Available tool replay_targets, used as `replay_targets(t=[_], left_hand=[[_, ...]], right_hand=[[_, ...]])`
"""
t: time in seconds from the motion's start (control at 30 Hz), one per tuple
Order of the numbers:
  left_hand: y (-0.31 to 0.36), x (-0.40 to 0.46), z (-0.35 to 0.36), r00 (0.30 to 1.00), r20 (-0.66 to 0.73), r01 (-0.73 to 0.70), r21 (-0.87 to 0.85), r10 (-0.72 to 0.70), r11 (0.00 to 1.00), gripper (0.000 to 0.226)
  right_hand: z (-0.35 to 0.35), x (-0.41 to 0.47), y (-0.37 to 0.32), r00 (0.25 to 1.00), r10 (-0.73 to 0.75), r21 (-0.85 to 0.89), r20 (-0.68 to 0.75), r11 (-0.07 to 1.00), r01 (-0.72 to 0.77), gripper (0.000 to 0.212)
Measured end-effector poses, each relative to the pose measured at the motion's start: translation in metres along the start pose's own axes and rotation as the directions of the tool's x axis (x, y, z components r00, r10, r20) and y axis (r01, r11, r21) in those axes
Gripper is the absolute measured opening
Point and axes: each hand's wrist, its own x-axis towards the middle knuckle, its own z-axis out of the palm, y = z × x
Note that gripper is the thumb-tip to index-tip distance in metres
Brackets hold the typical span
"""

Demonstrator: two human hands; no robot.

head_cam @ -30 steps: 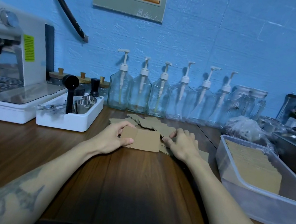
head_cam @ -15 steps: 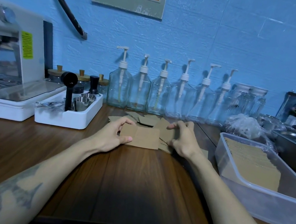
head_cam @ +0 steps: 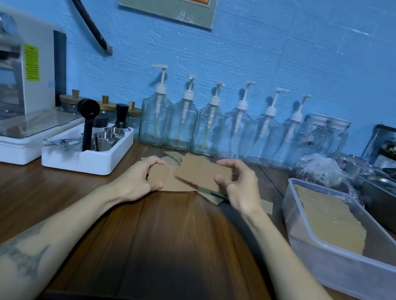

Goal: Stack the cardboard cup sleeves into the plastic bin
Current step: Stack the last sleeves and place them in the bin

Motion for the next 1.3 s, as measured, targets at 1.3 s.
replay_targets(t=[1.3], left_hand=[[-0.005,-0.001,0.000,0.995,-0.077,-0.058,0.024,0.059,0.998,0.025]], right_hand=[[-0.020,0.012,0.035,0.982,0.183,-0.776,-0.044,0.612,-0.149,0.069]])
